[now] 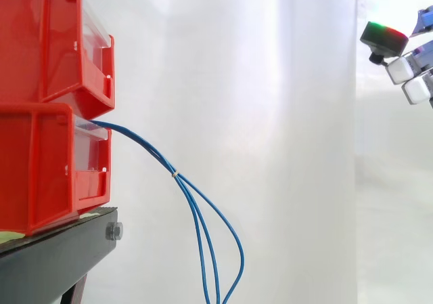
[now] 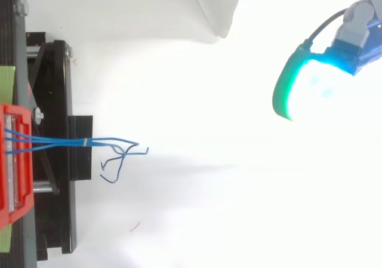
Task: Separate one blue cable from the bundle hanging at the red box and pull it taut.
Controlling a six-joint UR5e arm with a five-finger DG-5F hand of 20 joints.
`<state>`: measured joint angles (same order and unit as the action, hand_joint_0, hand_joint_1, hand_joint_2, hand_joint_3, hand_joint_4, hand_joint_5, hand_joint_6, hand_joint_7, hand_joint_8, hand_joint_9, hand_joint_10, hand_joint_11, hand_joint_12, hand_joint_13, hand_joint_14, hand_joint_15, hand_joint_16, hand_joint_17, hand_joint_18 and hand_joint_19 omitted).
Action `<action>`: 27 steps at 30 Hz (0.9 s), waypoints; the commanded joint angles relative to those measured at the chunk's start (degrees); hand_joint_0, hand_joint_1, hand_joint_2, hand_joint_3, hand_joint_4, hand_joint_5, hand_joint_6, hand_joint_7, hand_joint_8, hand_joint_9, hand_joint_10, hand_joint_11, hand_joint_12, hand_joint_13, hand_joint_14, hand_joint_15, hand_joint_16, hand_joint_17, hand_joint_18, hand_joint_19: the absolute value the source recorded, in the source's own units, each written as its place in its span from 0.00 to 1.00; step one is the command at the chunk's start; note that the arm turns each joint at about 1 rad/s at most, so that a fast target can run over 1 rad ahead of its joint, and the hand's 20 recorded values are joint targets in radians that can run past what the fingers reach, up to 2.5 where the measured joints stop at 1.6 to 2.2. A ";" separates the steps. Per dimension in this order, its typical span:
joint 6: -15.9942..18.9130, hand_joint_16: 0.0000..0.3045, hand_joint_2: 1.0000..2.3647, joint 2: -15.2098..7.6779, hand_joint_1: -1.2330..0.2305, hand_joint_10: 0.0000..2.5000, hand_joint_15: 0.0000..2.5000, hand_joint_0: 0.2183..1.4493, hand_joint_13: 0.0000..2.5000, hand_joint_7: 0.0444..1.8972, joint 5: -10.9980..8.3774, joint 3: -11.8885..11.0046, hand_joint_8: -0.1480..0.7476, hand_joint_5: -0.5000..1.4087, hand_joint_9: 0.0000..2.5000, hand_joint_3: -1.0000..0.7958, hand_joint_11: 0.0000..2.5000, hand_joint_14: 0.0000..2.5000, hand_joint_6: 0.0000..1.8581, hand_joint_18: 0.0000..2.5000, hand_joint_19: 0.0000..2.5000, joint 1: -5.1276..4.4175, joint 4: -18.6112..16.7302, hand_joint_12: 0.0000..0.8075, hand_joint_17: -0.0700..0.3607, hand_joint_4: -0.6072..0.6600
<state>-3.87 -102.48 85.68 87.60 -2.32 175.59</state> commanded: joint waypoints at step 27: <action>-0.96 0.15 0.00 -6.77 0.38 0.00 0.09 0.26 0.21 0.39 -13.87 -0.33 0.47 0.15 0.21 0.28 0.14 0.00 0.27 0.20 0.20 -1.99 -8.16 0.46 0.40 0.59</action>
<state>-4.28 -107.57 72.98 87.38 -3.68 168.40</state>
